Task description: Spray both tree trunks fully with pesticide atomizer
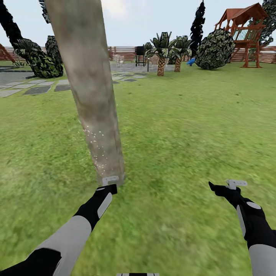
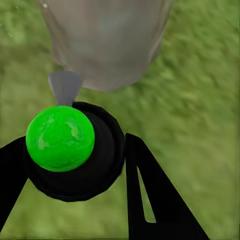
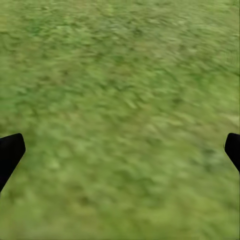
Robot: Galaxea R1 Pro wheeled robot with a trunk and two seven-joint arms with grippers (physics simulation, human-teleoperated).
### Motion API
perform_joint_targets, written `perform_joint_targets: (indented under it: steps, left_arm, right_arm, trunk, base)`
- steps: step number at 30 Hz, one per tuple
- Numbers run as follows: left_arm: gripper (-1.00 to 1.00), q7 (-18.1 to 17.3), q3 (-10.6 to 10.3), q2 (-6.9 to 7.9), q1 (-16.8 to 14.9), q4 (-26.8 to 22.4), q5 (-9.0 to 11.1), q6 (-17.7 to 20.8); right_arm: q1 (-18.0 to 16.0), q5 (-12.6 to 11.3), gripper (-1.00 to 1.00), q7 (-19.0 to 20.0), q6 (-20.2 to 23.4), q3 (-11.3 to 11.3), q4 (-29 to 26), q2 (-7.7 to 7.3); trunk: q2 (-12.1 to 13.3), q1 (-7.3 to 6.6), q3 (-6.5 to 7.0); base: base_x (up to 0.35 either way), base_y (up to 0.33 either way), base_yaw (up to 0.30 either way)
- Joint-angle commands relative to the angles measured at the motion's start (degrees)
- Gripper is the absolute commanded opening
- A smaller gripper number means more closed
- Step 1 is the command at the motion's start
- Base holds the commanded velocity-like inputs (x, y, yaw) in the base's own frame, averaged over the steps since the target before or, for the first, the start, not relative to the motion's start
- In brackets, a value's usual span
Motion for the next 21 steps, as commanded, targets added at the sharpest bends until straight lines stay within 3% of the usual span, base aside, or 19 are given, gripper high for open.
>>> perform_joint_targets:
  steps: [1,8,21]
  left_arm:
    - [-1.00,0.01,-0.20,-0.01,0.50,-0.04,-0.06,0.00]
    - [-1.00,0.01,-0.73,-0.01,0.92,-0.07,-0.04,0.00]
    - [-1.00,0.01,-0.72,0.06,0.91,-0.07,-0.01,0.00]
  right_arm:
    - [0.00,0.01,1.00,0.00,0.00,0.02,0.05,0.00]
    - [0.00,0.01,1.00,0.00,0.00,0.08,0.09,0.11]
    - [0.00,0.01,1.00,-0.04,-0.04,0.09,0.09,0.26]
  trunk:
    - [0.00,0.00,0.06]
    - [0.00,0.00,0.12]
    - [0.00,0.00,0.12]
  base:
    - [0.008,-0.274,0.216]
    - [0.001,-0.275,0.056]
    - [0.042,-0.274,0.265]
